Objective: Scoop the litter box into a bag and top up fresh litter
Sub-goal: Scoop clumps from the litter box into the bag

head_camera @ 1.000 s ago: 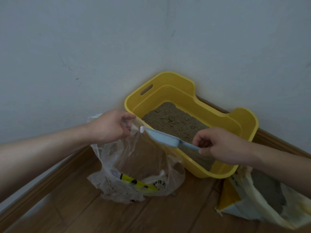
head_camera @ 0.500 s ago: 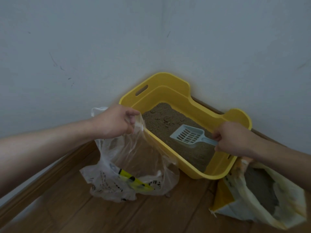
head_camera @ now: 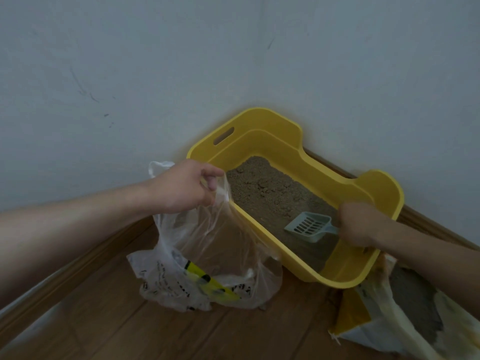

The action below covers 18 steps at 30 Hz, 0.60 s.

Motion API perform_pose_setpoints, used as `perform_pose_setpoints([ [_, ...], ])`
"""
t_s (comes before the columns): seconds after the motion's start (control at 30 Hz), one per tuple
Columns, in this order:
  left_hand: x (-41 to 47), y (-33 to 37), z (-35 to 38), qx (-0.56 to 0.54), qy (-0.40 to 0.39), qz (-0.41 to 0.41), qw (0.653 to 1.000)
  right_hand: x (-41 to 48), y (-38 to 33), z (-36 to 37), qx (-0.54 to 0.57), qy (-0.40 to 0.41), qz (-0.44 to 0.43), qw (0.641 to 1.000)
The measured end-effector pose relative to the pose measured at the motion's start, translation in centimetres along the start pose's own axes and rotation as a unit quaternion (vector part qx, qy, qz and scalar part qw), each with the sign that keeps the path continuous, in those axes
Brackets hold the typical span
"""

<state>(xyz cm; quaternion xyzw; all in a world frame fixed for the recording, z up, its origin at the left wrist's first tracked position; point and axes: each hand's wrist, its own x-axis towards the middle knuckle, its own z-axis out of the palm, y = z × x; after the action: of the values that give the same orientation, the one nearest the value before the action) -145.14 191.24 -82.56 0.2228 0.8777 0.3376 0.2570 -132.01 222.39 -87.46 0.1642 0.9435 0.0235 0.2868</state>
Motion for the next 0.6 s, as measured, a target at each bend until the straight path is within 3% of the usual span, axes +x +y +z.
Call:
perform_pose_setpoints([
  [0.6, 1.9, -2.3, -0.3, -0.086, -0.002, -0.006, 0.996, 7.6, -5.9, 0.0, 0.111, 0.081, -0.041, 0.99],
])
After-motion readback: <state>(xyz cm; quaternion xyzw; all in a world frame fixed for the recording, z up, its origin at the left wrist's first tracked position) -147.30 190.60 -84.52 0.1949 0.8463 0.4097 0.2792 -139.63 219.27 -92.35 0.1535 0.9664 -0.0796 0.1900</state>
